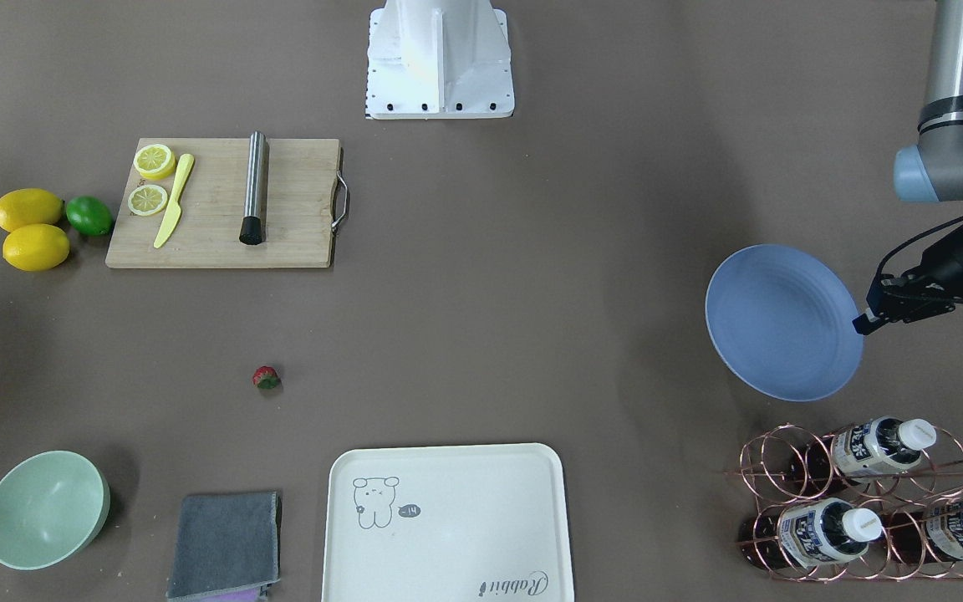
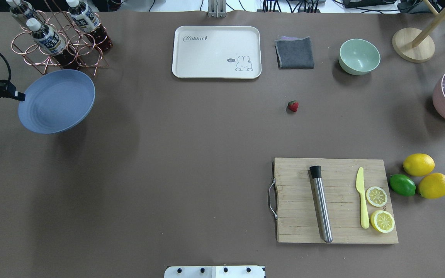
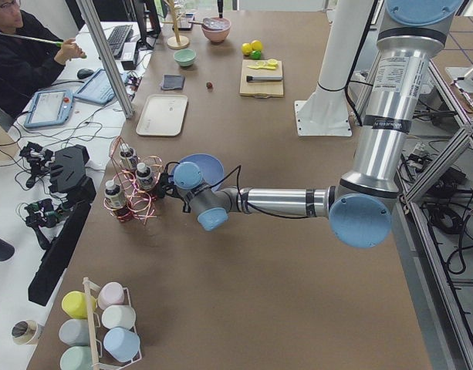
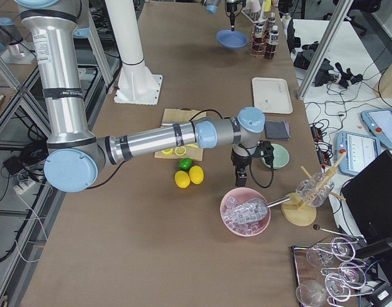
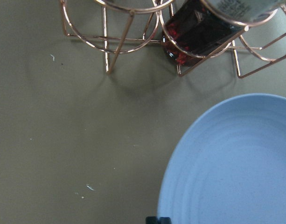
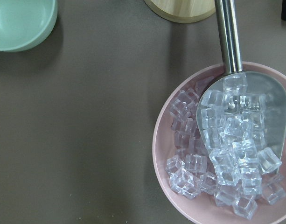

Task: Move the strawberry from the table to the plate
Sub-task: 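Move the left gripper out over the blue plate, then push the blue plate inward with the left gripper while the right arm reaches out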

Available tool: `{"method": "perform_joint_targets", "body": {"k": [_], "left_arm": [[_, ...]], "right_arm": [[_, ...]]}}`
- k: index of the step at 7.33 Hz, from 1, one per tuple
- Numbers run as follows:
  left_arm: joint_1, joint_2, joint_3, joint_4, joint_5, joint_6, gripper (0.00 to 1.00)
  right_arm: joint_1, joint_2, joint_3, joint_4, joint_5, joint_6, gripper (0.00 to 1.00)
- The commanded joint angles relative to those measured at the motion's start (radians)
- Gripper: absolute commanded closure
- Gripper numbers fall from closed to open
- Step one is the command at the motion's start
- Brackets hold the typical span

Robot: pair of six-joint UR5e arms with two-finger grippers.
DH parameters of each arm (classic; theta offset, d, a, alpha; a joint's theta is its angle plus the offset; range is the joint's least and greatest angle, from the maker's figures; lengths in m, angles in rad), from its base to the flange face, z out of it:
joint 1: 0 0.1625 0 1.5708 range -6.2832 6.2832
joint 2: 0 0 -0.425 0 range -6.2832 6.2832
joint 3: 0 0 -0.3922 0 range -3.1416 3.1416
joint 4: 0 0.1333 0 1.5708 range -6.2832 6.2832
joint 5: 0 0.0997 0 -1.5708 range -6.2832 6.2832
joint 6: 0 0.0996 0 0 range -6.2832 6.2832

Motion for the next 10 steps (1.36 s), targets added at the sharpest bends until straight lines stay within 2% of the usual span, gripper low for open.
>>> {"method": "perform_joint_targets", "body": {"k": [1, 3, 4, 6, 7, 8, 9, 10], "left_arm": [[0.073, -0.013, -0.100, -0.001, 0.028, -0.210, 1.00], [0.221, -0.051, -0.157, 0.023, 0.200, -0.322, 1.00], [0.257, -0.107, -0.181, 0.088, 0.255, -0.360, 1.00], [0.416, -0.181, -0.343, 0.362, 0.422, -0.398, 1.00], [0.494, -0.225, -0.380, 0.438, 0.517, -0.451, 1.00], [0.588, -0.235, -0.390, 0.442, 0.623, -0.491, 1.00], [0.659, -0.240, -0.401, 0.445, 0.694, -0.515, 1.00], [0.702, -0.243, -0.404, 0.448, 0.729, -0.536, 1.00]], "right_arm": [[0.000, 0.002, 0.003, 0.000, -0.002, 0.000, 0.00], [-0.003, 0.020, 0.003, 0.002, -0.002, 0.000, 0.00], [-0.026, 0.031, 0.006, 0.003, -0.003, 0.002, 0.00], [-0.063, 0.048, -0.019, 0.151, -0.003, 0.038, 0.00], [-0.083, 0.048, -0.052, 0.225, -0.006, 0.078, 0.00], [-0.109, 0.054, -0.080, 0.283, -0.006, 0.124, 0.00], [-0.126, 0.064, -0.086, 0.291, -0.006, 0.174, 0.00], [-0.137, 0.075, -0.082, 0.291, -0.006, 0.211, 0.00]]}}
